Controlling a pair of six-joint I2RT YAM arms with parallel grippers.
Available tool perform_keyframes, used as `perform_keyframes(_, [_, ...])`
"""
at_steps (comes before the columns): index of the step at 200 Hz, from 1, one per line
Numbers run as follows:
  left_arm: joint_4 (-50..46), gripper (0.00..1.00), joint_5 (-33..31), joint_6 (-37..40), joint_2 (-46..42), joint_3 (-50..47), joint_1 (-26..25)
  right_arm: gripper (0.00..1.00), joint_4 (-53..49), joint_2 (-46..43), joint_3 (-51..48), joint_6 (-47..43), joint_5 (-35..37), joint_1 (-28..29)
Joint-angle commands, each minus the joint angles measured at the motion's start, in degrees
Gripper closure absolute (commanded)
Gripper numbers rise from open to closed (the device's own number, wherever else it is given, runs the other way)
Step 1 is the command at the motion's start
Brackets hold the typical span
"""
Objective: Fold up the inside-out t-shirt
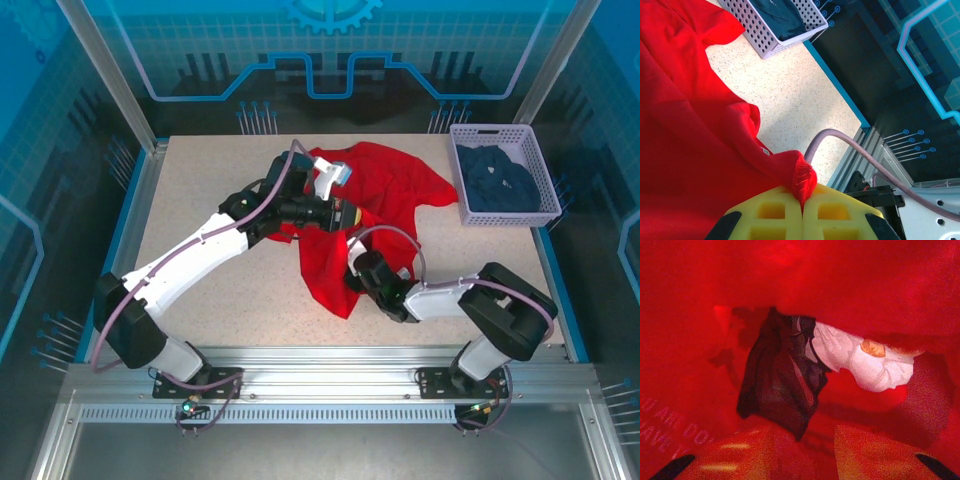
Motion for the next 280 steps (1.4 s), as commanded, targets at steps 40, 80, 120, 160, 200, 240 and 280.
perform_keyframes(40, [-5.29,1.0,0.52,9.86,-4.07,0.45,1.13,0.6,1.71,1.85,3.59,-1.17,-15.98,-9.57])
perform_keyframes(80, [1.87,1.0,4.75,4.56,-4.08,2.57,0.75,0.58,-2.54,8.82,11.28,-1.86,-7.31,-6.39])
perform_keyframes(120, [0.93,1.0,8.04,5.31,-2.89,9.2,-1.9,0.56,-6.93,13.39,18.01,2.44,-3.12,-7.35])
perform_keyframes(160, [5.61,1.0,9.7,2.02,-4.26,9.71,-2.38,0.54,-12.42,16.61,24.32,3.99,1.45,-6.46])
perform_keyframes(200, [2.78,1.0,8.33,2.82,-2.48,12.43,-2.7,0.48,-14.57,18.05,27.22,3.16,0.59,-5.16])
perform_keyframes(240, [3.22,1.0,10.19,2.84,-2.42,13.83,-3.21,0.32,-22.29,21.6,33.97,3.42,-1.85,-5.33])
perform_keyframes(280, [2.93,1.0,12.71,4.69,-5.01,13.0,-3.18,0.28,-29.6,24.09,39.54,7.48,-2.62,-8.36])
